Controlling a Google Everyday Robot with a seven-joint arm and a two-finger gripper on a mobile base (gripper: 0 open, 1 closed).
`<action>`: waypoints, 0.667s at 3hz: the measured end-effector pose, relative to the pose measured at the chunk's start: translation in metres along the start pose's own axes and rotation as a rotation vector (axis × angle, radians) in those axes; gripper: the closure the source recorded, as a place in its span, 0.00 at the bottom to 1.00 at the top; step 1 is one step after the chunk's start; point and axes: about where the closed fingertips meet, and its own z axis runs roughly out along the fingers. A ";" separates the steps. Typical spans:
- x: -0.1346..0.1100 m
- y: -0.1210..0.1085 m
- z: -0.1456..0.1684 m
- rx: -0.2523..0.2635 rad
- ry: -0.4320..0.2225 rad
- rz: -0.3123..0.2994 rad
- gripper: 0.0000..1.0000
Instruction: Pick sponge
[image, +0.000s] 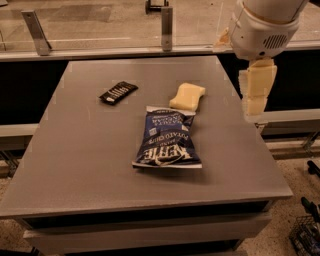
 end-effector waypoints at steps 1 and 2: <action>0.000 -0.001 0.000 0.007 -0.002 0.002 0.00; -0.002 -0.009 0.003 0.016 -0.019 -0.033 0.00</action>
Offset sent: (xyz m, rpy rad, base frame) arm 0.0084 0.0016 -0.0053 0.0014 0.0305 0.0909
